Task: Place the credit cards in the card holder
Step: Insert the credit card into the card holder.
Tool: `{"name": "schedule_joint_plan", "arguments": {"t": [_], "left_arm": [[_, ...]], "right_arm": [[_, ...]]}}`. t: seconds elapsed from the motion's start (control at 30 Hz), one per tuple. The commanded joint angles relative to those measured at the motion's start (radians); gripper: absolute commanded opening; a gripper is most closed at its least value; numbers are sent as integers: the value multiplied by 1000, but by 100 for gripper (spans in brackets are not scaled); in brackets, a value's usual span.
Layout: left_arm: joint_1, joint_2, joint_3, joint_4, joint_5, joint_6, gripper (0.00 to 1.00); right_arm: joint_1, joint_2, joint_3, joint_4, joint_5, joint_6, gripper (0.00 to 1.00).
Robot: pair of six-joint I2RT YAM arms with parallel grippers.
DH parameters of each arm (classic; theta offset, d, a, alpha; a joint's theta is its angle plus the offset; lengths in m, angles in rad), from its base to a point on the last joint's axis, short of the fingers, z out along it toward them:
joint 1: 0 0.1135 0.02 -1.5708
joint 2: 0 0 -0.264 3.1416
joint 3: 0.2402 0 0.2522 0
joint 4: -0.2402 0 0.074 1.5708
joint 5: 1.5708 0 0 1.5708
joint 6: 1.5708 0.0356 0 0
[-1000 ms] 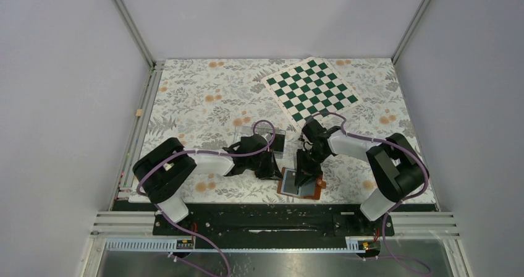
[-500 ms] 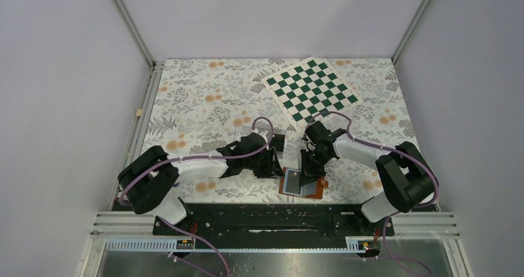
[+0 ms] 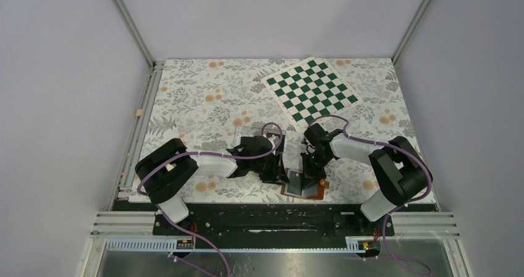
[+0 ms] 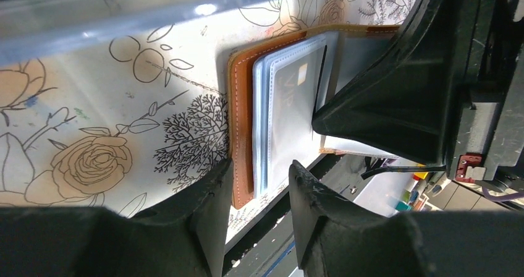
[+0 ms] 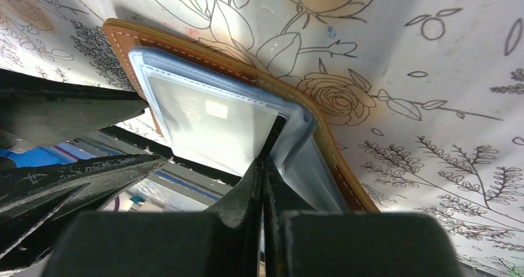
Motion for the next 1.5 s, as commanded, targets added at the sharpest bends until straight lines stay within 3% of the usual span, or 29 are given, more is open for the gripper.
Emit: {"name": "schedule_joint_plan", "arguments": {"t": [0.0, 0.3, 0.7, 1.27, 1.47], "left_arm": [[-12, -39, 36, 3, -35, 29, 38], [-29, -144, 46, -41, -88, 48, 38], [-49, -2, 109, -42, -65, 51, 36], [-63, 59, 166, -103, -69, 73, 36], [-70, 44, 201, -244, -159, 102, 39]], "right_arm": [[9, 24, 0, 15, -3, -14, 0], [8, 27, 0, 14, -2, -15, 0], [9, 23, -2, 13, -3, -15, 0], [9, 23, 0, 14, -6, -18, 0], [9, 23, -1, 14, -6, -18, 0]]}}
